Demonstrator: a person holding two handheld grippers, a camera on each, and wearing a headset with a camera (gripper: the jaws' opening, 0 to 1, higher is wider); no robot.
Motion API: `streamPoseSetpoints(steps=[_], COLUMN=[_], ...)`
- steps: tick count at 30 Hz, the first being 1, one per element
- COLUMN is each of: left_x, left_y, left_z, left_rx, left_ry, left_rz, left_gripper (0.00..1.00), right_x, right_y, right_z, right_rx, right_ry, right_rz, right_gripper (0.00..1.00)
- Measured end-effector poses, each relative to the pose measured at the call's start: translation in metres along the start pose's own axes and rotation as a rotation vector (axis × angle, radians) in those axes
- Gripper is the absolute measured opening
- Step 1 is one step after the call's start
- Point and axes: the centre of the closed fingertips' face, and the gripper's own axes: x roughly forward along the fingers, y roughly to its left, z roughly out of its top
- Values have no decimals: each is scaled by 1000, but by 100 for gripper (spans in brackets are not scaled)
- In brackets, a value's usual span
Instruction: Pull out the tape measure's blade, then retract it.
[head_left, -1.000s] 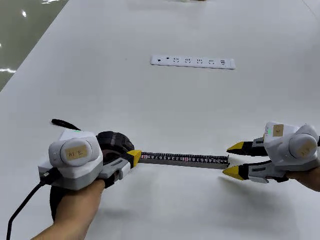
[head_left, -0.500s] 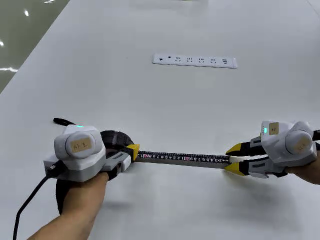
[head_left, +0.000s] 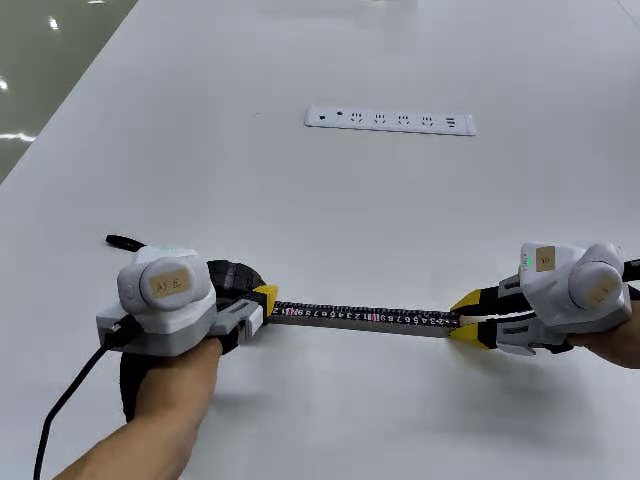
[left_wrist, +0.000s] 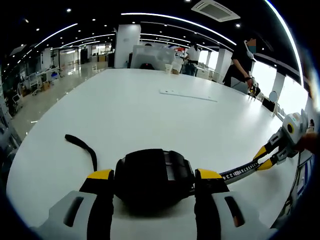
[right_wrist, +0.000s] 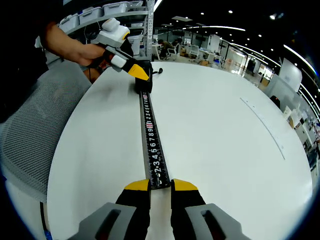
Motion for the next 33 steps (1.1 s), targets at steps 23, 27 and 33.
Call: streamPoseSetpoints(steps=[23, 27, 33], left_x=[5, 5, 5], left_y=[2, 2, 3], left_z=[-3, -4, -5], left_rx=[20, 20, 22], left_ry=[25, 39, 60], left_rz=[36, 44, 46], left_gripper=[61, 60, 59], right_x=[0, 1, 1], right_y=[-1, -1, -1], right_z=[0, 1, 1], right_rx=[4, 1, 9], right_ry=[9, 8, 3], right_rz=[-4, -5, -2], right_gripper=[9, 9, 9])
